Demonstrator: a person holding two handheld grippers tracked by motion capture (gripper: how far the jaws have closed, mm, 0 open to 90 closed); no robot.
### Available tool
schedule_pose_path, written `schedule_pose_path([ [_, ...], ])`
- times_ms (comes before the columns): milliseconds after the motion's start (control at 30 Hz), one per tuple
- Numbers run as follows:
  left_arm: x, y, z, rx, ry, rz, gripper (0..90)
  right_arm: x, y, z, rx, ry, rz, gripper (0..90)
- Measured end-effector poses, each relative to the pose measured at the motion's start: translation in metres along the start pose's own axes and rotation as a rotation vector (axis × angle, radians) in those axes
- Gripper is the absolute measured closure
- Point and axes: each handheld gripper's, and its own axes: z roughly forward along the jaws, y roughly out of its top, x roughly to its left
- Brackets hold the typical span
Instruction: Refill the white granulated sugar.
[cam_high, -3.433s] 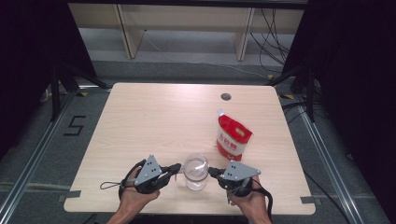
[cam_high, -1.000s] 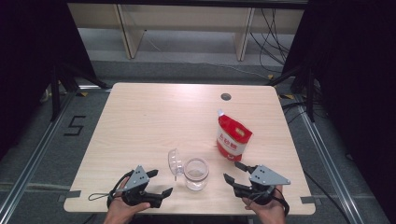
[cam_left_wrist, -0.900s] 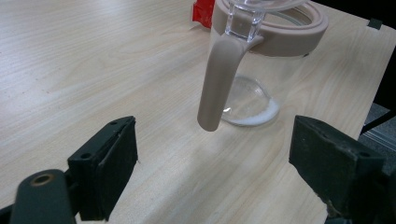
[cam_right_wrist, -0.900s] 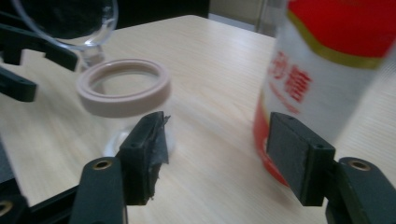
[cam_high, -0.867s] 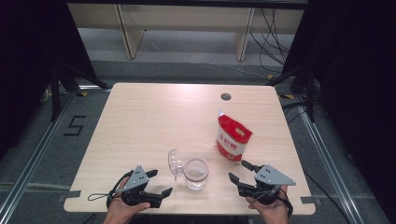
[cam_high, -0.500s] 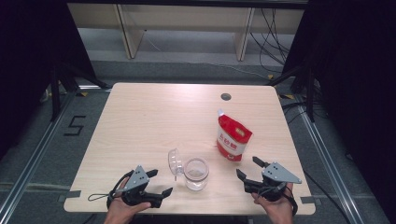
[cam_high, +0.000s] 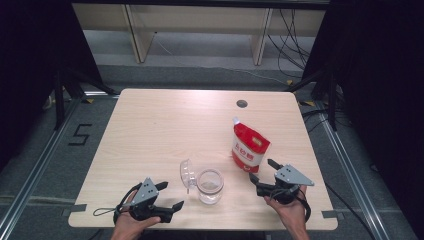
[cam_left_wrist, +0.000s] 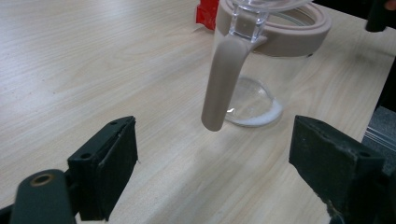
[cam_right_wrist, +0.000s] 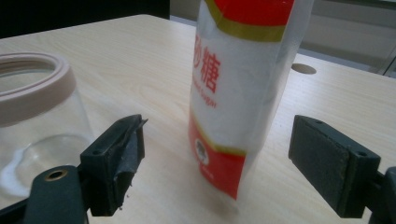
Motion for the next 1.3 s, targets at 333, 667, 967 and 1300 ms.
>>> schedule_pose_path([
  [333,0.0,-0.001,0.002,0.004,-0.009,-0.004,15.1,-0.012,0.003,0.022,-0.027,0.019,0.012,17.4],
  [667,0.0,0.0,0.002,0.001,-0.004,-0.012,15.1,-0.018,0.001,0.044,-0.059,0.054,0.015,15.2],
  [967,0.0,0.0,0.002,0.003,-0.012,-0.01,15.1,-0.015,-0.001,0.058,-0.072,0.059,-0.007,16.7],
  [1300,-0.001,0.0,0.002,0.012,-0.005,-0.008,15.1,-0.014,-0.002,0.062,-0.075,0.048,0.009,21.0],
])
